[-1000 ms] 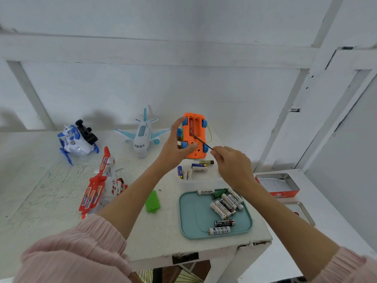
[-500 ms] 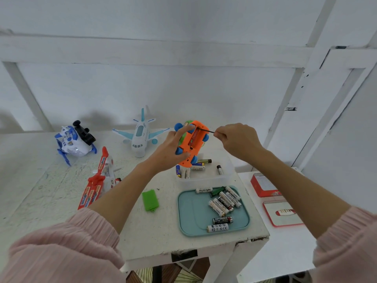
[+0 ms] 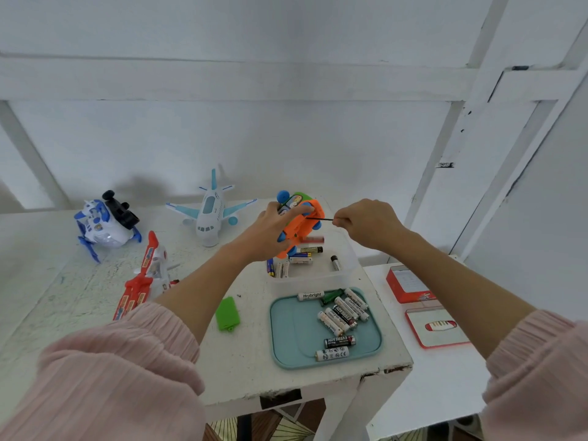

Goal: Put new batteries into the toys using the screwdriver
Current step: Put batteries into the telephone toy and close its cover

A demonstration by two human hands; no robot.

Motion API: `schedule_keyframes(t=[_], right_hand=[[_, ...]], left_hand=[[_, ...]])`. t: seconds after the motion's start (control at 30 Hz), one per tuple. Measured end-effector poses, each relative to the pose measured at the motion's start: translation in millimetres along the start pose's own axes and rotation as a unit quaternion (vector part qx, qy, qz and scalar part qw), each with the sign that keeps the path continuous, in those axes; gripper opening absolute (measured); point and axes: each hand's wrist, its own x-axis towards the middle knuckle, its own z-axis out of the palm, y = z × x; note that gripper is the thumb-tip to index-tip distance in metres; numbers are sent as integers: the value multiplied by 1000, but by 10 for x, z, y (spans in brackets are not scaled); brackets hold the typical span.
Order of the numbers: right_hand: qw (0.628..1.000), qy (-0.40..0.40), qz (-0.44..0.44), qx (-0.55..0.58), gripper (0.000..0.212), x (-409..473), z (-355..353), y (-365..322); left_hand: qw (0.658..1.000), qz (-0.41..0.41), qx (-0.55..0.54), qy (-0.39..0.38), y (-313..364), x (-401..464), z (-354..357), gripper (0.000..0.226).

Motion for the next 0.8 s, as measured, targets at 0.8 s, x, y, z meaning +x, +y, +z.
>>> schedule_keyframes(t=[0.8], right_hand=[[927,-117,-138,328,17,-660,358,-987]], left_hand=[[873,-122,-404,244,-45,-935,-485,72]])
